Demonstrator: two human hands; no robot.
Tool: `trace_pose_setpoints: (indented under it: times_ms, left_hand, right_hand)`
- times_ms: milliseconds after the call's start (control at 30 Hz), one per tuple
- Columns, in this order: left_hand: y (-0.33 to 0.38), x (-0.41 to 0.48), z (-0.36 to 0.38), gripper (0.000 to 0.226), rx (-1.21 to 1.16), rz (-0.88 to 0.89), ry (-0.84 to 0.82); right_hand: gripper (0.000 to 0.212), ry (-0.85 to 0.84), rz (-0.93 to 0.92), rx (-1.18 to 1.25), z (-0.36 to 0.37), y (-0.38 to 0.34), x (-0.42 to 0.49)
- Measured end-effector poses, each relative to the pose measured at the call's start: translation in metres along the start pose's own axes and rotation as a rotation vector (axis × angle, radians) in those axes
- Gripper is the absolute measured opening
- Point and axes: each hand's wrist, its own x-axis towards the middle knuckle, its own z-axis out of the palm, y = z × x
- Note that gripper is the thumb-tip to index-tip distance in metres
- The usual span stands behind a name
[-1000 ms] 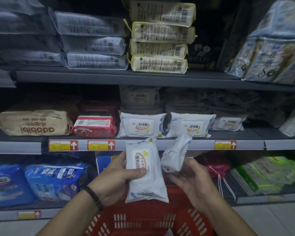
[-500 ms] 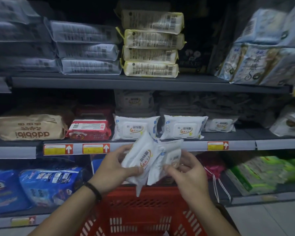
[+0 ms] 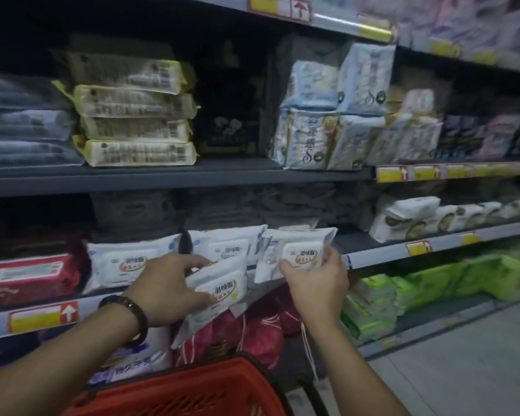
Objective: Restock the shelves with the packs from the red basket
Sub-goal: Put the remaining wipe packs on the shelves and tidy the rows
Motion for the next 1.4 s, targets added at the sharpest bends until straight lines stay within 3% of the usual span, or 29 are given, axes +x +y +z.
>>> trace_pose_setpoints:
  times_ms: [167,333,567,733,867,933,1033,1233,1400]
  left_hand:
    - [0.022,0.026,0.018,0.059,0.092,0.032,0.004]
    - [0.026,0.043,0.031,0.036,0.046,0.056,-0.024]
    - [0.037,0.064,0.055,0.04,0.023,0.068,-0.019]
    - [0.058,0.079,0.063,0.039,0.024,0.058,-0.032]
    - [0.081,0.089,0.07,0.042,-0.046,0.042,0.0]
    - [0.096,0.096,0.073,0.038,-0.102,0.064,0.027]
    - [0.12,0.107,0.079,0.028,-0.196,0.126,0.037]
    - [0.155,0.126,0.093,0.034,-0.187,0.221,0.056]
    - [0.164,0.144,0.113,0.034,-0.258,0.272,0.059]
  right_hand:
    - [0.092,0.029,-0.007,-0.007,0.026,0.013,0.051]
    - [0.101,-0.027,-0.065,-0.093,0.06,0.044,0.08]
    - [0.099,-0.118,-0.11,-0.429,0.06,0.062,0.103]
    - [0.076,-0.287,-0.158,-0.37,0.036,0.072,0.113]
    - [0.043,-0.117,-0.241,-0.107,0.011,0.066,0.104]
    - [0.035,-0.128,-0.298,-0.039,-0.004,0.057,0.1]
    - [0.06,-0.226,-0.336,-0.075,-0.019,0.046,0.096]
    - [0.094,-0.377,-0.306,-0.089,-0.035,0.056,0.11]
    - [0.093,-0.22,-0.264,-0.099,-0.043,0.071,0.124]
